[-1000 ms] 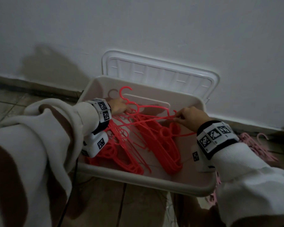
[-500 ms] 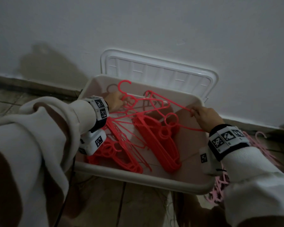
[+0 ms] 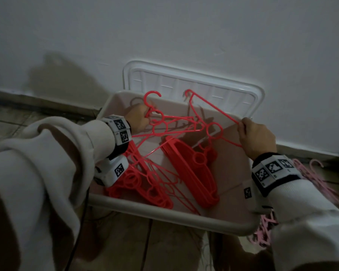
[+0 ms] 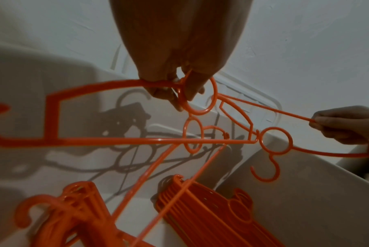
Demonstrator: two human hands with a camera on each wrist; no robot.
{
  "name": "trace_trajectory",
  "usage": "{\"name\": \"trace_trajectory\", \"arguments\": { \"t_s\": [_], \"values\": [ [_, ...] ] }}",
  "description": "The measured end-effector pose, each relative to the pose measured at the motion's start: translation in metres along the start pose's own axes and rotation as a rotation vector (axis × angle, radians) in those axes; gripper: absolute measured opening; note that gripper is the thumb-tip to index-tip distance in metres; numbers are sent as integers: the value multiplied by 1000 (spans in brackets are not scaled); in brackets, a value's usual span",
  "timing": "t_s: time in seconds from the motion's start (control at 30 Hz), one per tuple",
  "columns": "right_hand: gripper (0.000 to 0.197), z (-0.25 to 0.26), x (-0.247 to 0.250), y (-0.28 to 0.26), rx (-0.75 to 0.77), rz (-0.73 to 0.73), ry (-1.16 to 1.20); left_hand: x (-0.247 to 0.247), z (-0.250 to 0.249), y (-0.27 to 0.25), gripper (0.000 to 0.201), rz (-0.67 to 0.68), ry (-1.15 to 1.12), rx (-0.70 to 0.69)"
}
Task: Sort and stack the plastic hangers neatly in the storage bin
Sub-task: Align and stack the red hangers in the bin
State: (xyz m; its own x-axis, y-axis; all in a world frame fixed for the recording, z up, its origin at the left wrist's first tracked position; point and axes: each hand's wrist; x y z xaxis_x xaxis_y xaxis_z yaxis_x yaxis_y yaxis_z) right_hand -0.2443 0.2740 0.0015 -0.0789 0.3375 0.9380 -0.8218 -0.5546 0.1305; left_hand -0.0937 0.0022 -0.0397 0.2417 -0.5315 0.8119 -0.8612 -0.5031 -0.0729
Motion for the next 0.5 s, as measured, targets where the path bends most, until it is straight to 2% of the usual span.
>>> {"name": "trace_trajectory", "arguments": {
  "t_s": [0.1,0.2,0.3,0.4,0.5],
  "values": [
    [29,2,6,1,75,-128,96,1,-2,-2,37,-39,-102,-35],
    [33,6,5,3,187,-167,352,0,-7,-4,33,-24,-196,-21],
    [24,14,-4,5,161,-93,674,-1,-14,-8,28,2,-303,24],
    [20,23,-13,4,161,15,817,-2,-14,-10,20,49,-94,60],
    [27,36,-18,1,43,156,1042,-1,-9,-9,25,109,-100,72]
  ]
}}
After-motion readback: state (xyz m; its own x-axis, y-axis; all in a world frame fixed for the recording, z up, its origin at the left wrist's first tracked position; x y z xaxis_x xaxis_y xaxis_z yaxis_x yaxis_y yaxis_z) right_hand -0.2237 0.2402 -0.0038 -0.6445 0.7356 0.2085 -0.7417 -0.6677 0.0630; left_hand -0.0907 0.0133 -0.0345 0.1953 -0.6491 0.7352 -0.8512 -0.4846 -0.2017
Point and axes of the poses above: each hand's wrist, its own y-axis towards the middle knuckle, its own x-axis out of the back of the hand, z = x × y, and after that the axes turned 11 degrees about y, right-handed
